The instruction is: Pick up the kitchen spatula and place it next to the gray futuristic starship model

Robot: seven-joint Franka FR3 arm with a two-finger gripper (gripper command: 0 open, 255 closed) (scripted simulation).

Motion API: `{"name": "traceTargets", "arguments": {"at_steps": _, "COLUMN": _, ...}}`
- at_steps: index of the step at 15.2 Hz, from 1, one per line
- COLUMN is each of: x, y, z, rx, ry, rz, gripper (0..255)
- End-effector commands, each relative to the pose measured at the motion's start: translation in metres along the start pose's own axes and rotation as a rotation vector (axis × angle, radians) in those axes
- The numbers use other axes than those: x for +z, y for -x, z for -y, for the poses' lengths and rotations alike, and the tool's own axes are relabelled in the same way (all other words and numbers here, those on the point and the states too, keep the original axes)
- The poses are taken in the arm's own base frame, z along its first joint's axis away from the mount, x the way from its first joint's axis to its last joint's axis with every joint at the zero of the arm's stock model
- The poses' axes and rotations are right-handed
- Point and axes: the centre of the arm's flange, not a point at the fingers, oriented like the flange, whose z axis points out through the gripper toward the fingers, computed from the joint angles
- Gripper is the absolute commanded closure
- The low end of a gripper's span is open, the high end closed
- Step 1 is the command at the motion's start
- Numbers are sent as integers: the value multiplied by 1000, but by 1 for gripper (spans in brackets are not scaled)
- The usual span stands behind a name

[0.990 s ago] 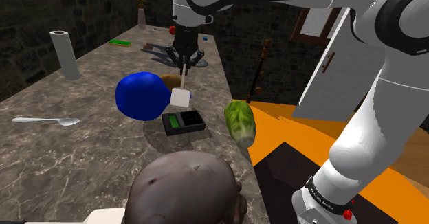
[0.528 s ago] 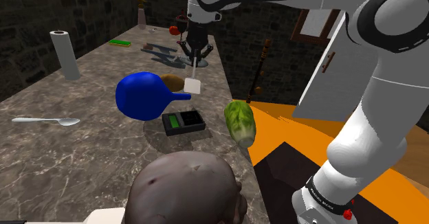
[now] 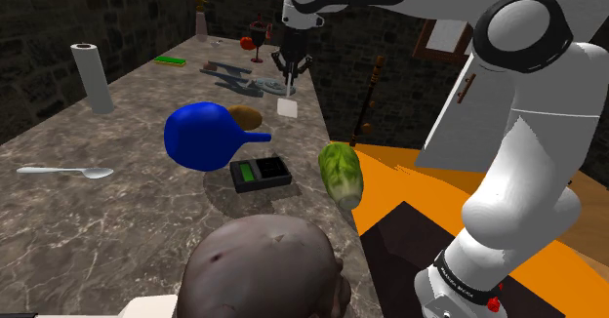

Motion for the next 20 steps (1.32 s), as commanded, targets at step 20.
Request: {"name": "traceTargets", "arguments": {"at_steps": 20, "x": 49, "y": -167, "z": -74, "rx": -1, "ry": 0, "rz": -1, "gripper": 255}}
